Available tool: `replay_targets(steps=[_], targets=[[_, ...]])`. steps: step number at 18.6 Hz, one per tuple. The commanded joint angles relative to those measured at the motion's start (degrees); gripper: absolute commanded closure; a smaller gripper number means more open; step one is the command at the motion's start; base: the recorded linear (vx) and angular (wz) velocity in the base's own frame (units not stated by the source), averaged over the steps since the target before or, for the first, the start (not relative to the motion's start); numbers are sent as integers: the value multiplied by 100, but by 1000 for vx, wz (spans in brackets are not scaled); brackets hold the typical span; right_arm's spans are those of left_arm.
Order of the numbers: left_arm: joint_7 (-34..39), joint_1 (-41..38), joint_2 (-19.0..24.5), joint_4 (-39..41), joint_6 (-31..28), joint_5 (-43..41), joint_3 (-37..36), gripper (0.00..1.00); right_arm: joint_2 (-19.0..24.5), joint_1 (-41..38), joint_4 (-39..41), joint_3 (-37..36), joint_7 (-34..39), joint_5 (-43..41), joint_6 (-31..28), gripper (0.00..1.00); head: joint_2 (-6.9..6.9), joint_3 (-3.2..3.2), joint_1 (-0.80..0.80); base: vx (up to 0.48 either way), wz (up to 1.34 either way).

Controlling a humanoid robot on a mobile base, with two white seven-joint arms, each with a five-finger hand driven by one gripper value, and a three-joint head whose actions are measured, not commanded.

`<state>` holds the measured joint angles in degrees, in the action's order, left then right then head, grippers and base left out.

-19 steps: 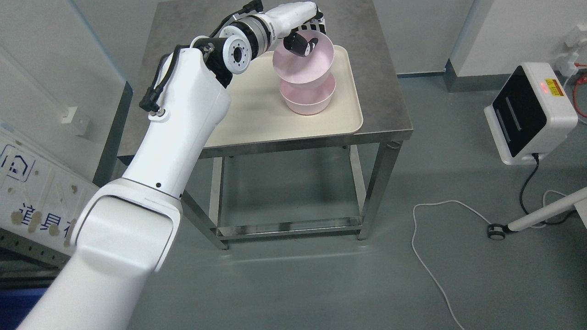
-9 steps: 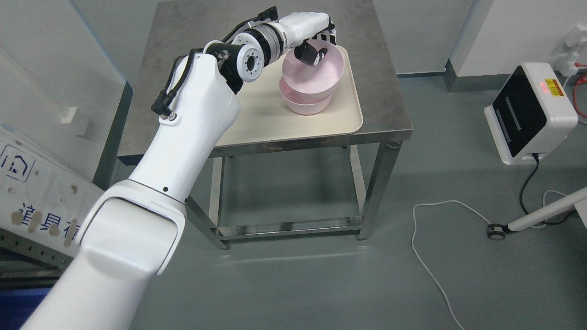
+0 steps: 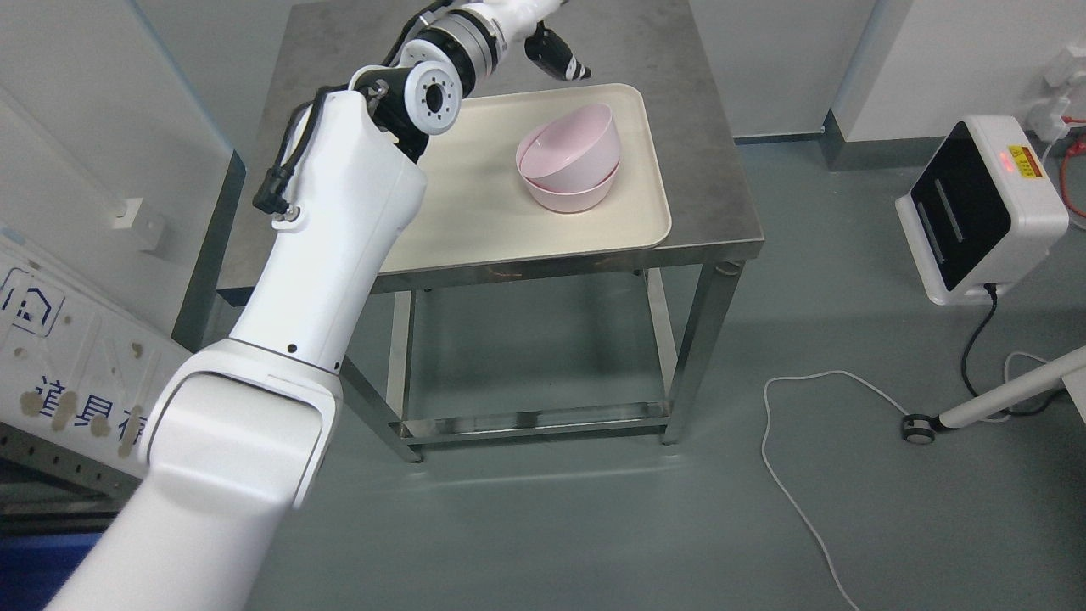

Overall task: Stack pink IKEA bowls on left shelf middle
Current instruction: 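Move the left hand around to the far side of the stacked bowls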

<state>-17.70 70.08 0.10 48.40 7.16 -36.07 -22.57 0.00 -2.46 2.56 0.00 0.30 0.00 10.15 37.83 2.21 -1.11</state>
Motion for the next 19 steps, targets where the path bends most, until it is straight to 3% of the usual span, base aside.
replay_targets(steps=[1,3,5,11,15,19], targets=[[189,-1273,90,1536,488,2774,1705,1,-100,0,-1,-62,-4,44,-4,0,0,0,0,0,0],[-695,-2337,90,2469,506,2931,1213,2,-100,0,-1,-62,-4,44,-4,0,0,0,0,0,0],[-1445,-2893,90,2893,541,2922,1211,2,-100,0,-1,-62,-4,44,-4,0,0,0,0,0,0],[-1482,-2992,112,2991,515,2861,1458,1,-100,0,-1,-62,-4,44,-4,0,1,0,0,0,0],[-1500,-3185,245,2895,471,1395,1352,1,-100,0,-1,-62,-4,44,-4,0,0,0,0,0,0],[-1509,-2844,245,2720,93,471,1299,2,-100,0,-1,-62,-4,44,-4,0,0,0,0,0,0]])
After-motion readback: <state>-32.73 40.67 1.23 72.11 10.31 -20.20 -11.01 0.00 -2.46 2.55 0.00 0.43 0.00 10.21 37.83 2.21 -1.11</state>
